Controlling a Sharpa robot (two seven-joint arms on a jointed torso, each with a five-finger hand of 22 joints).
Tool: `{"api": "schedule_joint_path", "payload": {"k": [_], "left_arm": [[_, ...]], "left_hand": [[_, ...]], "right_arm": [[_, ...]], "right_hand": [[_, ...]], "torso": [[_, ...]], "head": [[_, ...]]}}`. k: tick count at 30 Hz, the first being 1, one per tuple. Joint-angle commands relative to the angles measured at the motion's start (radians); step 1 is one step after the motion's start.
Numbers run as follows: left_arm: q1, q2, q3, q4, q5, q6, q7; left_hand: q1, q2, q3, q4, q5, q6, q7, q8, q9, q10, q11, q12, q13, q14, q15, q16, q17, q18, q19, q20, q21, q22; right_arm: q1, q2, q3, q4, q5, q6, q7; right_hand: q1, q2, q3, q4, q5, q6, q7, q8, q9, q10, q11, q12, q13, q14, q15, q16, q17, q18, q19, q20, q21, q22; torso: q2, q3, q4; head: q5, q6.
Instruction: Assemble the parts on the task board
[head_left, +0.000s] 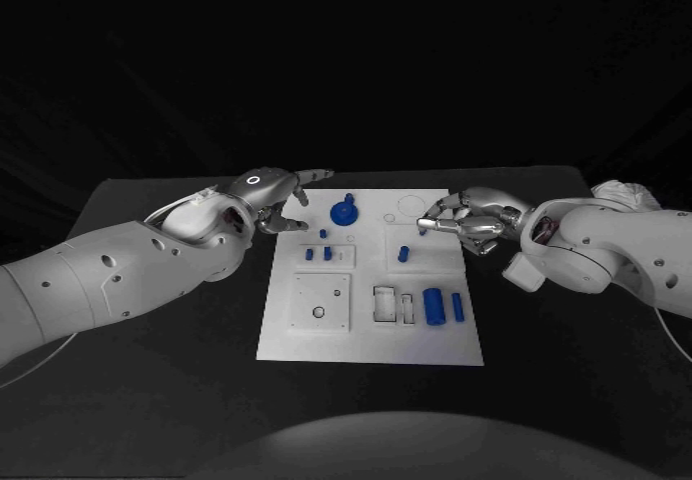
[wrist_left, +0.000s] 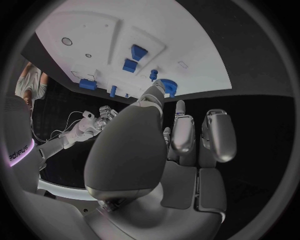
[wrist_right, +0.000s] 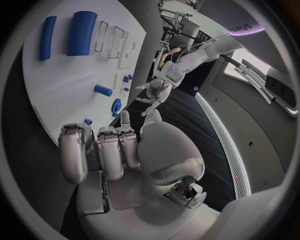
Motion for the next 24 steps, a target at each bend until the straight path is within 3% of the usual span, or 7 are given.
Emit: {"api": "schedule_joint_path", "payload": {"k": [1,6,8,11,16,20,24], "left_arm": [[0.021,-0.033,0.003,0.029,0.036,-0.119,0.050],[0.062,-0.115,0.003,0.099,0.253,-0.121,0.131],[0.079,-0.147,0.003,0.130,0.379,-0.117,0.187],[0.090,-0.174,0.003,0.155,0.496,-0.117,0.256],[0.100,-0.212,-0.005,0.188,0.634,-0.096,0.361],[0.102,-0.236,-0.012,0.217,0.682,-0.085,0.402],[0.103,-0.256,-0.022,0.242,0.738,-0.079,0.425]], "left_hand": [[-0.043,0.013,-0.010,0.000,-0.039,0.066,0.019,0.014,0.008,-0.080,0.007,-0.027,-0.008,-0.001,0.010,0.001,-0.004,0.012,-0.008,0.009,-0.012,0.151],[-0.123,-0.004,-0.070,0.001,-0.076,0.182,0.026,0.035,0.018,-0.261,0.020,-0.040,-0.046,0.001,0.020,0.018,0.020,0.017,-0.018,0.018,-0.037,0.145],[-0.160,-0.036,-0.124,0.003,-0.062,0.210,0.045,0.037,0.019,-0.324,0.026,-0.043,-0.064,0.010,0.023,0.045,0.056,0.020,-0.028,0.021,-0.058,0.139],[-0.169,-0.040,-0.153,0.005,-0.048,0.264,0.056,0.048,0.024,-0.341,0.026,-0.036,-0.071,0.018,0.025,0.069,0.088,0.018,-0.025,0.023,-0.051,0.142],[-0.168,-0.009,-0.185,0.005,-0.013,0.389,0.087,0.073,0.036,-0.310,0.019,0.002,-0.074,0.019,0.022,0.089,0.107,0.018,-0.021,0.023,-0.045,0.147],[-0.153,0.038,-0.157,0.003,-0.019,0.448,0.101,0.082,0.037,-0.250,0.008,0.047,-0.072,0.018,0.015,0.097,0.113,0.018,-0.018,0.018,-0.043,0.150],[-0.151,0.086,-0.130,0.000,-0.023,0.478,0.131,0.080,0.034,-0.163,0.009,0.113,-0.059,0.017,0.015,0.103,0.117,0.017,-0.017,0.017,-0.044,0.153]], "right_arm": [[0.003,-0.009,0.000,0.008,-0.003,-0.019,0.012],[0.026,-0.032,0.000,0.029,-0.022,-0.069,0.030],[0.043,-0.044,0.000,0.040,-0.040,-0.092,0.035],[0.062,-0.057,0.000,0.048,-0.076,-0.115,0.036],[0.090,-0.071,0.000,0.044,-0.187,-0.147,0.021],[0.096,-0.072,0.000,0.019,-0.297,-0.138,-0.004],[0.090,-0.068,0.000,-0.004,-0.397,-0.135,-0.020]], "right_hand": [[0.009,-0.008,-0.003,0.003,0.000,-0.005,0.000,-0.011,-0.007,0.127,-0.025,-0.004,0.074,0.104,-0.008,0.003,0.263,0.012,-0.008,0.001,-0.006,0.208],[0.088,-0.036,0.010,-0.040,-0.063,0.007,0.000,-0.053,-0.048,0.127,-0.027,-0.004,0.074,0.104,-0.017,0.003,0.263,0.022,-0.045,0.001,-0.044,0.192],[0.130,-0.048,0.014,-0.062,-0.109,0.006,-0.004,-0.091,-0.088,-0.007,-0.037,-0.085,-0.017,0.075,-0.023,-0.020,0.233,0.039,-0.093,-0.011,-0.100,0.168],[0.173,-0.052,0.030,-0.087,-0.148,-0.006,-0.006,-0.126,-0.120,-0.133,-0.043,-0.186,-0.115,0.005,-0.027,-0.088,0.154,0.055,-0.148,-0.018,-0.165,0.141],[0.219,-0.074,0.038,-0.110,-0.181,-0.002,-0.021,-0.170,-0.168,-0.307,-0.052,-0.383,-0.299,-0.089,-0.034,-0.203,0.028,0.082,-0.247,-0.023,-0.311,0.077],[0.230,-0.078,0.041,-0.114,-0.201,0.000,-0.029,-0.184,-0.191,-0.311,-0.060,-0.435,-0.355,-0.137,-0.041,-0.274,-0.050,0.092,-0.278,-0.028,-0.387,0.045],[0.251,-0.072,0.057,-0.124,-0.201,-0.001,-0.038,-0.190,-0.201,-0.266,-0.070,-0.427,-0.355,-0.129,-0.050,-0.282,-0.059,0.089,-0.258,-0.036,-0.386,0.045]], "torso": [[-0.002,-0.0014,0.0014],[-0.005,-0.0071,0.0111],[-0.007,-0.0104,0.0199],[-0.011,-0.0131,0.0296],[-0.020,-0.0229,0.0594],[-0.026,-0.0275,0.0850],[-0.030,-0.0324,0.0999]], "head": [[-0.008,0.000],[-0.032,0.000],[-0.046,0.000],[-0.060,0.000],[-0.098,0.000],[-0.118,0.000],[-0.124,0.000]]}}
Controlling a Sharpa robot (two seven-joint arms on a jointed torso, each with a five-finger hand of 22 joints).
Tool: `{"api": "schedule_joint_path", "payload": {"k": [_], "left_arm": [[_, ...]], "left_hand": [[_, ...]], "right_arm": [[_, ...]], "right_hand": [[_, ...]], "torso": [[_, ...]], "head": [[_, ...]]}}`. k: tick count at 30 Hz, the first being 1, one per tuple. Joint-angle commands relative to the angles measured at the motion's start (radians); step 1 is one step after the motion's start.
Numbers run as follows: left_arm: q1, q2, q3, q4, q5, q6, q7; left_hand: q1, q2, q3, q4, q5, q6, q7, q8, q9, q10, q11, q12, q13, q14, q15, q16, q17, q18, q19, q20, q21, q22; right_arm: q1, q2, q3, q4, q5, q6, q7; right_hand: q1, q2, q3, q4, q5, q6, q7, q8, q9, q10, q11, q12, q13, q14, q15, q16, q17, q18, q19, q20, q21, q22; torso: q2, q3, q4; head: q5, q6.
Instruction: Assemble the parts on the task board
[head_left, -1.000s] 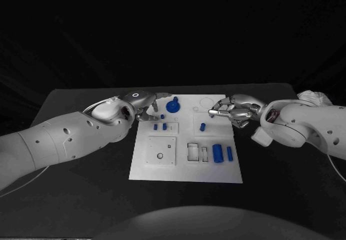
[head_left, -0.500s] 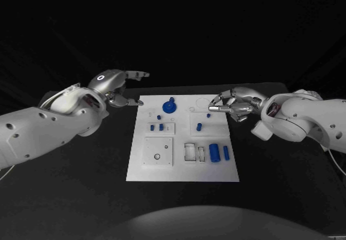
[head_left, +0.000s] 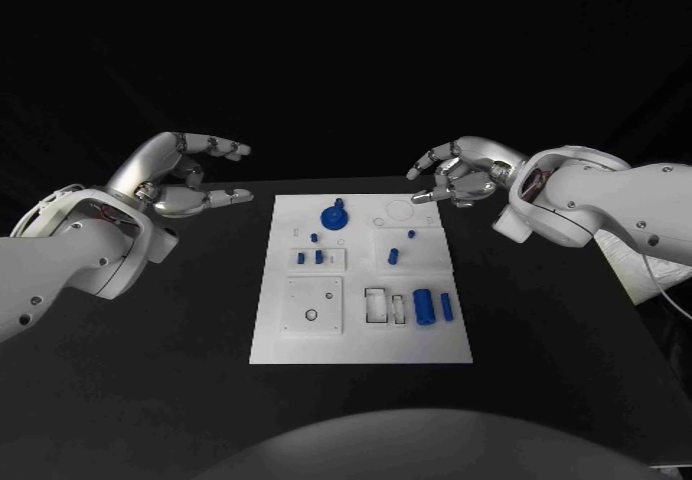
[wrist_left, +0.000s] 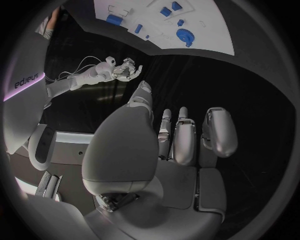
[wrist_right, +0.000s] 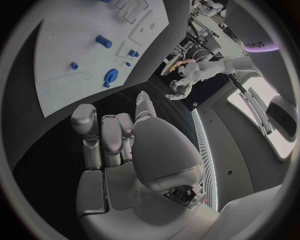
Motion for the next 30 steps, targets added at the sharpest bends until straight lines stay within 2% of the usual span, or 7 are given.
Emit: {"api": "schedule_joint_path", "payload": {"k": [1,7,13,18,21,23,30], "left_arm": [[0.002,-0.013,-0.008,0.025,0.153,0.013,0.095],[0.001,-0.029,-0.035,0.053,0.257,0.024,0.134],[-0.004,-0.037,-0.059,0.071,0.294,0.037,0.148],[-0.009,-0.041,-0.065,0.078,0.301,0.047,0.148],[-0.010,-0.044,-0.067,0.079,0.303,0.051,0.148],[-0.012,-0.046,-0.068,0.080,0.303,0.054,0.148],[-0.016,-0.050,-0.071,0.082,0.304,0.062,0.146]], "left_hand": [[0.004,0.033,0.016,-0.003,-0.002,0.023,0.017,0.005,-0.003,0.068,0.000,0.055,0.016,-0.001,-0.007,0.012,0.008,0.017,0.004,-0.003,0.005,0.154],[0.023,0.062,0.023,-0.005,0.035,0.062,0.049,0.007,-0.006,0.126,-0.001,0.160,0.059,-0.004,-0.007,0.023,0.015,0.014,0.009,-0.004,0.017,0.163],[0.041,0.076,0.019,-0.004,0.060,0.084,0.064,0.004,-0.011,0.117,-0.004,0.253,0.106,-0.004,-0.007,0.035,0.024,0.012,0.015,-0.003,0.028,0.173],[0.060,0.082,0.020,-0.005,0.090,0.088,0.071,-0.002,-0.013,0.116,-0.009,0.318,0.141,-0.005,-0.006,0.038,0.022,0.012,0.016,-0.003,0.030,0.175],[0.079,0.082,0.021,-0.004,0.116,0.097,0.078,-0.003,-0.012,0.124,-0.018,0.384,0.180,-0.008,-0.008,0.035,0.014,0.012,0.015,-0.004,0.027,0.174],[0.099,0.086,0.029,-0.001,0.165,0.114,0.080,0.000,-0.012,0.094,-0.024,0.450,0.226,-0.010,-0.013,0.035,0.011,0.012,0.015,-0.006,0.026,0.174],[0.113,0.090,0.038,-0.005,0.180,0.131,0.074,0.005,-0.012,0.063,-0.026,0.494,0.257,-0.010,-0.013,0.037,0.009,0.013,0.014,-0.009,0.024,0.174]], "right_arm": [[-0.008,0.004,-0.001,-0.018,-0.202,-0.013,-0.027],[-0.032,0.018,-0.001,-0.053,-0.325,-0.027,-0.041],[-0.069,0.032,-0.001,-0.095,-0.385,-0.026,-0.051],[-0.097,0.037,-0.001,-0.120,-0.401,-0.022,-0.049],[-0.113,0.042,-0.001,-0.135,-0.402,-0.029,-0.029],[-0.129,0.046,-0.001,-0.145,-0.401,-0.044,-0.008],[-0.165,0.060,0.000,-0.168,-0.399,-0.103,0.051]], "right_hand": [[0.047,0.025,0.016,-0.010,0.012,-0.002,-0.012,-0.008,-0.007,0.054,-0.023,0.015,-0.345,0.007,-0.009,-0.004,-0.004,0.002,0.019,-0.007,0.003,0.046],[0.047,0.008,0.040,-0.007,0.100,0.031,-0.019,-0.001,-0.013,0.216,-0.033,0.176,-0.194,0.079,-0.022,0.065,0.065,-0.017,0.103,-0.021,0.081,0.083],[-0.001,-0.010,0.049,0.019,0.068,0.055,-0.020,0.029,0.010,0.331,-0.038,0.313,-0.055,0.149,-0.028,0.153,0.162,-0.036,0.175,-0.028,0.163,0.123],[-0.037,-0.022,0.062,0.034,0.072,0.049,-0.019,0.043,0.027,0.400,-0.034,0.398,0.037,0.186,-0.025,0.211,0.231,-0.046,0.205,-0.027,0.205,0.148],[-0.036,-0.031,0.086,0.032,0.180,0.063,-0.020,0.058,0.041,0.437,-0.032,0.435,0.081,0.201,-0.028,0.235,0.260,-0.051,0.217,-0.026,0.224,0.161],[-0.028,-0.044,0.113,0.031,0.280,0.069,-0.022,0.069,0.055,0.437,-0.035,0.435,0.081,0.210,-0.026,0.249,0.277,-0.053,0.225,-0.028,0.239,0.171],[-0.009,-0.085,0.199,0.027,0.290,0.021,-0.018,0.093,0.100,0.434,-0.027,0.434,0.080,0.206,-0.017,0.248,0.277,-0.048,0.203,-0.021,0.214,0.172]], "torso": [[-0.006,-0.0076,0.0277],[-0.004,-0.0140,0.0403],[0.002,-0.0156,0.0490],[0.004,-0.0141,0.0537],[0.006,-0.0119,0.0520],[0.004,-0.0147,0.0519],[0.001,-0.0198,0.0497]], "head": [[-0.012,0.000],[-0.028,0.000],[-0.049,0.000],[-0.058,0.000],[-0.060,0.000],[-0.061,0.000],[-0.066,0.000]]}}
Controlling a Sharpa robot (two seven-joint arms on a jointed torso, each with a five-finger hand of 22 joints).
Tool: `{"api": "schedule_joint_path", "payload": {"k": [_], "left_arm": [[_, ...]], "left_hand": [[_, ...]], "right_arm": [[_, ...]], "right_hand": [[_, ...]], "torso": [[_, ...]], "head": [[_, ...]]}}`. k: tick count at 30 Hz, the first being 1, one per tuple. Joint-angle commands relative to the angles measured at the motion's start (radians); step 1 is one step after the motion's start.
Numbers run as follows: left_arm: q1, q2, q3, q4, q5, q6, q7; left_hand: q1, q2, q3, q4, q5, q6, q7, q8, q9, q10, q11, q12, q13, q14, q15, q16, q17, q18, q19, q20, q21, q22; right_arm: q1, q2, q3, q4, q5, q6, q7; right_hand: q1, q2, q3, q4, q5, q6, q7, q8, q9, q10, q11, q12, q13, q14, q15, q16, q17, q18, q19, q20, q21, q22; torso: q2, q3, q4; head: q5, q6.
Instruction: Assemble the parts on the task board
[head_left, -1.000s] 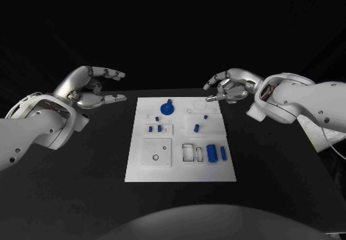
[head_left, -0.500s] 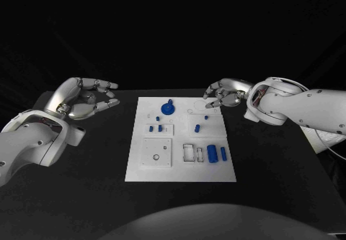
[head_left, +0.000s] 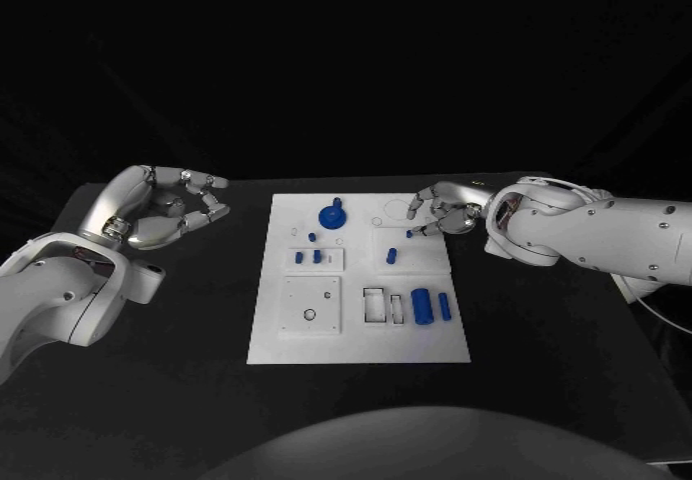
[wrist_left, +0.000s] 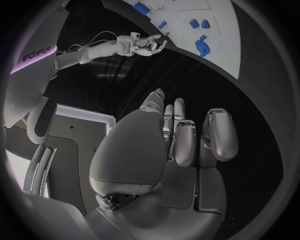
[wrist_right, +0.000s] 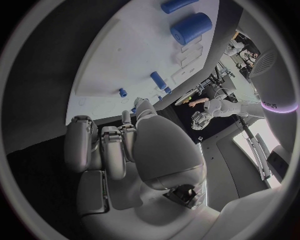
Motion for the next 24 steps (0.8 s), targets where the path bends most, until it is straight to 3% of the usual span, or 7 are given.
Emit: {"api": "schedule_joint_path", "payload": {"k": [1,5,6,8,12,19,24], "left_arm": [[-0.002,0.000,-0.001,0.003,0.017,0.025,0.016],[-0.004,0.001,-0.002,0.002,0.017,0.029,0.012],[-0.005,0.001,-0.002,0.001,0.017,0.030,0.011],[-0.005,0.001,-0.003,0.001,0.017,0.031,0.009],[-0.006,0.002,-0.004,-0.002,0.015,0.034,0.003],[-0.007,0.004,-0.005,-0.006,0.010,0.039,-0.009],[-0.007,0.007,-0.006,-0.010,0.007,0.042,-0.015]], "left_hand": [[0.011,0.003,0.009,0.000,0.005,0.009,0.002,0.005,0.000,-0.011,0.000,0.006,0.005,-0.002,-0.005,0.003,-0.001,0.013,0.003,-0.005,-0.001,0.174],[0.012,0.004,0.010,0.000,0.006,0.010,0.003,0.005,0.000,-0.014,0.000,0.008,0.006,-0.001,-0.005,0.005,0.002,0.012,0.003,-0.005,0.000,0.174],[0.012,0.004,0.010,0.000,0.006,0.010,0.003,0.005,0.000,-0.014,0.000,0.008,0.006,-0.001,-0.005,0.005,0.002,0.012,0.003,-0.005,0.000,0.174],[0.012,0.003,0.010,0.001,0.006,0.010,0.004,0.005,0.000,-0.017,0.001,0.009,0.007,0.000,-0.004,0.007,0.006,0.012,0.004,-0.004,0.002,0.175],[0.011,0.003,0.010,0.001,0.005,0.010,0.005,0.004,0.000,-0.019,0.001,0.011,0.008,0.001,-0.004,0.009,0.009,0.011,0.005,-0.004,0.004,0.176],[0.014,0.004,0.012,0.000,0.005,0.009,0.006,0.003,-0.001,-0.022,0.001,0.015,0.011,0.002,-0.003,0.011,0.012,0.011,0.007,-0.004,0.008,0.177],[0.017,0.005,0.014,-0.001,0.006,0.009,0.007,0.003,-0.001,-0.024,0.001,0.018,0.012,0.003,-0.002,0.012,0.014,0.010,0.007,-0.003,0.009,0.177]], "right_arm": [[-0.008,0.003,0.001,-0.005,-0.023,-0.068,0.071],[-0.014,0.003,0.001,-0.004,-0.018,-0.088,0.083],[-0.015,0.003,0.001,-0.003,-0.017,-0.086,0.081],[-0.016,0.003,0.001,-0.002,-0.017,-0.083,0.077],[-0.017,0.004,0.001,0.002,-0.024,-0.078,0.064],[-0.018,0.014,0.001,0.008,-0.068,-0.056,0.026],[-0.018,0.025,0.001,0.007,-0.112,-0.009,-0.022]], "right_hand": [[0.015,-0.021,0.047,-0.001,0.011,-0.011,0.001,0.016,0.020,0.135,-0.065,-0.060,0.195,0.018,0.008,-0.081,0.155,0.012,-0.073,0.007,-0.101,0.154],[0.011,-0.061,0.113,0.029,-0.017,-0.026,0.006,0.024,0.036,-0.317,-0.054,-0.452,-0.132,-0.056,0.017,-0.172,0.056,0.022,-0.111,0.014,-0.158,0.140],[0.005,-0.069,0.127,0.043,-0.033,-0.037,0.007,0.017,0.034,-0.540,-0.047,-0.658,-0.286,-0.068,0.021,-0.188,0.038,0.023,-0.116,0.017,-0.166,0.138],[-0.011,-0.087,0.150,0.070,-0.074,-0.052,0.010,0.005,0.031,-0.653,-0.021,-0.809,-0.383,-0.089,0.028,-0.212,0.009,0.024,-0.126,0.024,-0.181,0.135],[-0.024,-0.118,0.175,0.079,-0.118,-0.058,0.009,-0.009,0.028,-0.715,0.010,-0.914,-0.462,-0.112,0.053,-0.229,-0.021,0.026,-0.138,0.042,-0.196,0.135],[0.011,-0.150,0.259,0.034,0.020,0.001,0.029,-0.013,0.025,-0.759,0.009,-0.986,-0.534,-0.136,0.052,-0.230,-0.045,0.031,-0.154,0.050,-0.210,0.132],[0.000,-0.170,0.297,0.025,0.034,0.042,0.033,-0.027,0.016,-0.755,0.011,-0.992,-0.551,-0.143,0.053,-0.229,-0.054,0.031,-0.159,0.050,-0.209,0.132]], "torso": [[-0.003,-0.0039,-0.0003],[-0.003,-0.0051,-0.0013],[-0.003,-0.0051,-0.0015],[-0.003,-0.0056,-0.0007],[-0.004,-0.0068,0.0013],[-0.004,-0.0086,0.0029],[-0.004,-0.0101,0.0027]], "head": [[-0.004,0.000],[-0.004,0.000],[-0.003,0.000],[-0.003,0.000],[-0.001,0.000],[0.004,0.000],[0.008,0.000]]}}
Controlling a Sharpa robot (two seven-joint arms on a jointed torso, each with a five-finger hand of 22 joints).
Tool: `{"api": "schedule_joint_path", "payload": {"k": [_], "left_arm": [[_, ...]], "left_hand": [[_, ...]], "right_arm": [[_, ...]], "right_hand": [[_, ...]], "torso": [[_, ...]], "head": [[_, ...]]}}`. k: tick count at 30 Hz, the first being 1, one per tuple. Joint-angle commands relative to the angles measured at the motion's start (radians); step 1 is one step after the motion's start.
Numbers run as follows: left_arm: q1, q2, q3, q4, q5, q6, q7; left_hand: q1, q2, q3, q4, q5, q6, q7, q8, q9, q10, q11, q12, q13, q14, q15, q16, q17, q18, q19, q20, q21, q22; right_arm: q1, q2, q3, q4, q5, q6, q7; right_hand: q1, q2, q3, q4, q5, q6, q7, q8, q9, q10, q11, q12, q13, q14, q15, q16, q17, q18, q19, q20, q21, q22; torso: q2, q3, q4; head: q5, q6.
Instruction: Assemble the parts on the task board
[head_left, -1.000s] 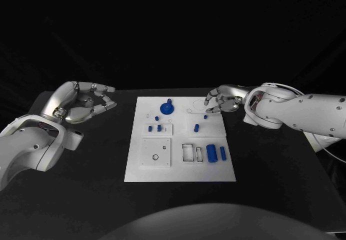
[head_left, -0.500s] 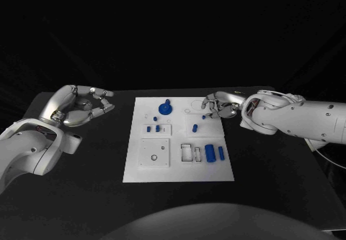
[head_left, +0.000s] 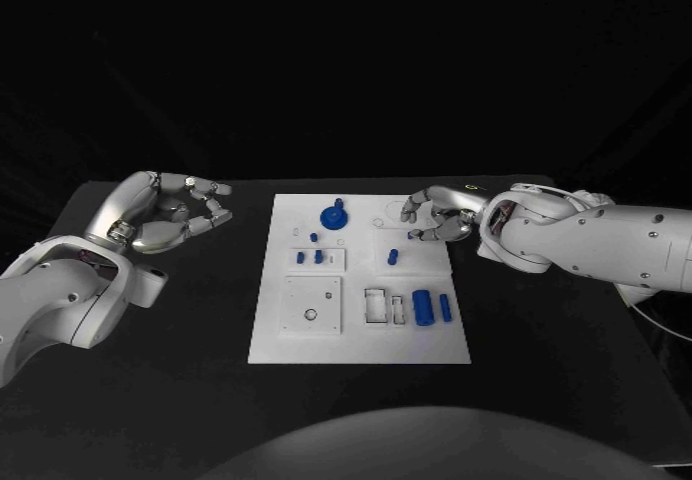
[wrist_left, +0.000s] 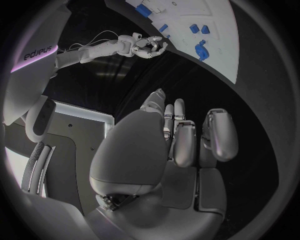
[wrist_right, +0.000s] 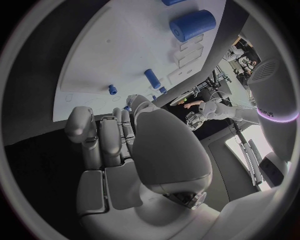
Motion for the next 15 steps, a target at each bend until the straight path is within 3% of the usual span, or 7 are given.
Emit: {"api": "schedule_joint_path", "payload": {"k": [1,6,15], "left_arm": [[0.000,0.005,0.000,-0.001,0.000,0.020,-0.009],[0.000,0.009,0.000,-0.004,0.000,0.024,-0.013],[-0.001,0.014,-0.001,-0.010,0.002,0.033,-0.023]], "left_hand": [[0.010,-0.003,0.005,0.002,0.006,0.006,0.003,0.003,-0.001,-0.008,0.001,0.003,0.002,0.003,-0.003,0.005,0.001,0.010,0.004,0.000,0.006,0.177],[0.012,-0.003,0.006,0.002,0.006,0.006,0.004,0.003,-0.001,-0.009,0.001,0.005,0.003,0.004,-0.002,0.006,0.002,0.010,0.005,0.001,0.007,0.178],[0.015,-0.003,0.008,0.002,0.008,0.004,0.006,0.001,-0.002,-0.011,0.000,0.009,0.005,0.005,-0.001,0.008,0.005,0.010,0.005,0.001,0.008,0.178]], "right_arm": [[-0.001,0.006,0.000,0.001,-0.081,0.062,-0.064],[-0.001,0.012,0.000,0.001,-0.141,0.091,-0.109],[-0.001,0.016,0.001,0.005,-0.178,0.122,-0.159]], "right_hand": [[-0.018,-0.016,0.015,0.002,-0.006,0.024,0.001,-0.013,-0.006,0.002,0.005,-0.006,-0.009,-0.008,0.002,0.002,-0.002,0.015,-0.005,0.001,-0.002,0.132],[-0.053,-0.036,0.026,0.002,-0.028,0.045,-0.001,-0.043,-0.017,-0.012,0.008,-0.020,-0.023,-0.005,0.006,0.011,-0.002,0.014,-0.002,0.004,0.005,0.133],[-0.051,-0.046,0.082,-0.045,0.040,0.081,-0.012,-0.085,-0.026,-0.034,0.014,-0.036,-0.043,-0.042,0.010,-0.008,-0.042,0.023,-0.040,0.008,-0.034,0.121]], "torso": [[0.000,-0.0017,0.0003],[0.001,-0.0026,-0.0011],[0.002,-0.0043,-0.0033]], "head": [[0.004,0.000],[0.005,0.000],[0.005,0.000]]}}
